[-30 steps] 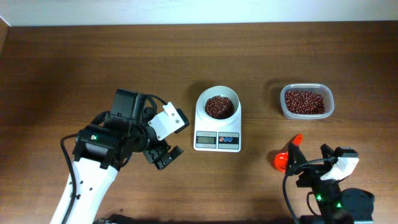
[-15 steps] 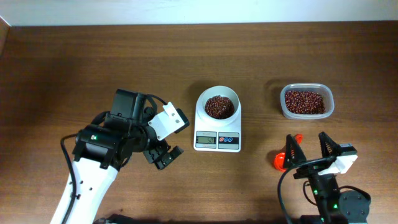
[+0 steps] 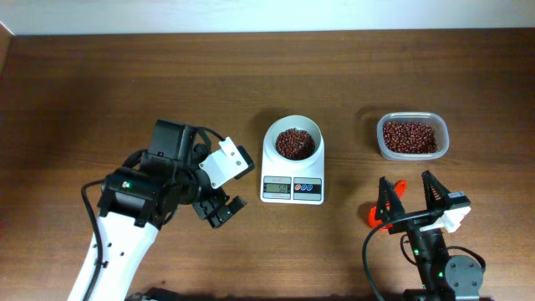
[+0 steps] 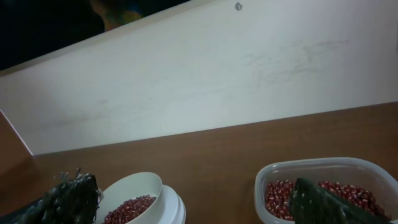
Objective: Scoop and weigh 50g on scale
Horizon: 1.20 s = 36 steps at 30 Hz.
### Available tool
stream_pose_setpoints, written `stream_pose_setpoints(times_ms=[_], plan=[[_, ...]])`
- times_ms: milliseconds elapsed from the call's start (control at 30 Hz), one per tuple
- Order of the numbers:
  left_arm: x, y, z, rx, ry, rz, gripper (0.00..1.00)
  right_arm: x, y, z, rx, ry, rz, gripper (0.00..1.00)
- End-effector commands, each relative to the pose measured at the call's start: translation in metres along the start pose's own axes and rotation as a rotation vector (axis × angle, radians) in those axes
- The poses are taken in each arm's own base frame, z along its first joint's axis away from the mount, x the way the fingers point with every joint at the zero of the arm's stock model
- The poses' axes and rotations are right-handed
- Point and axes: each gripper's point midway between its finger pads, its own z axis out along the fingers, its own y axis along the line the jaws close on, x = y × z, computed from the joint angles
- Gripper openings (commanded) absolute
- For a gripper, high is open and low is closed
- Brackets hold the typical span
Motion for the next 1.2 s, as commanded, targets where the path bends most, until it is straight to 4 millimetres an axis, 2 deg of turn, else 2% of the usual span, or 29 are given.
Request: stream_pose_setpoints(times_ms=[0,433,600,767,867,1000,1167], plan=[[-0.006,0.0,-0.005,0.001,-0.025,0.019,0.99,0.001,-0.001,0.0,0.001,-0.012,-0.046,0.99],[-0.006,0.0,-0.005,0.001,-0.025,0.019,0.99,0.003,-0.012,0.001,0.054,-0.033,-0.089,0.99],[-0.006,0.0,-0.005,0.001,-0.025,0.019,0.99,0.022,-0.019,0.0,0.078,0.049,-0.156,0.99],[-0.006,0.0,-0.005,0.001,-0.025,0.019,0.99,0.043,-0.031,-0.003,0.13,0.136,-0.148,0.99],[-0.006,0.0,-0.005,0.001,-0.025,0.019,0.99,0.042,-0.039,-0.004,0.173,0.134,-0.154,0.99],[-0.006,0.0,-0.005,0.001,-0.025,0.019,0.99,0.042,-0.045,-0.006,0.202,0.142,-0.261,0.99],[-0.006,0.0,-0.005,0.001,-0.025,0.019,0.99,0.04,-0.053,-0.007,0.235,0.14,-0.268,0.99]])
